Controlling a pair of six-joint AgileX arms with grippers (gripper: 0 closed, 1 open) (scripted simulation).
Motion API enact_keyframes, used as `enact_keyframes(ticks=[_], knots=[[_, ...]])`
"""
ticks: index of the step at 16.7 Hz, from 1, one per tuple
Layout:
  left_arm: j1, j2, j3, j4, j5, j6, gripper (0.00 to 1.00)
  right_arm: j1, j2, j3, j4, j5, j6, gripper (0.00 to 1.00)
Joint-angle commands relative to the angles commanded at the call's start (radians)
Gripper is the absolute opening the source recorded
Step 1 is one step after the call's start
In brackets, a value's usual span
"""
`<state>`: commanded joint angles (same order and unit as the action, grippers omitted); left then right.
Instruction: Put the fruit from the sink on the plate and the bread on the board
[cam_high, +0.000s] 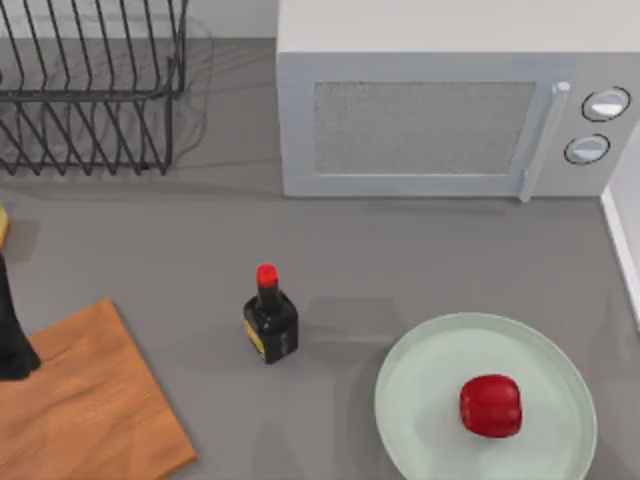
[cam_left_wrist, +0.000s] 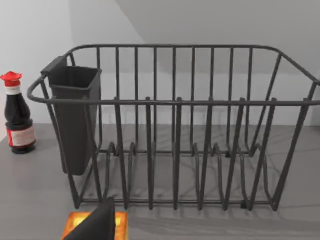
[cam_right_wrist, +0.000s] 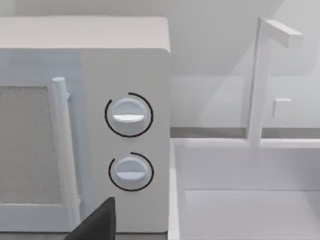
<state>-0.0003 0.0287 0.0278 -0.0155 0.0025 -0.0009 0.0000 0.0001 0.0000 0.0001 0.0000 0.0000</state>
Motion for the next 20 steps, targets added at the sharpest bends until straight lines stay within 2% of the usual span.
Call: enact_keyframes(ticks=[3, 6, 14, 20], knots=[[0.0, 0.12, 0.107, -0.065, 0.008, -0.003, 1.0, 0.0, 0.0, 0.0, 0.0, 0.0, 0.0, 1.0], [0.006, 0.338, 0.288, -0.178, 0.018, -0.008, 1.0, 0.0, 0.0, 0.0, 0.0, 0.0, 0.0, 1.0], [0.064, 1.222, 0.95, -0.577, 0.038, -0.007, 1.0, 0.0, 0.0, 0.0, 0.0, 0.0, 0.0, 1.0], [0.125, 1.822, 1.391, -0.89, 0.024, 0.078, 1.0, 0.0, 0.0, 0.0, 0.0, 0.0, 0.0, 1.0]])
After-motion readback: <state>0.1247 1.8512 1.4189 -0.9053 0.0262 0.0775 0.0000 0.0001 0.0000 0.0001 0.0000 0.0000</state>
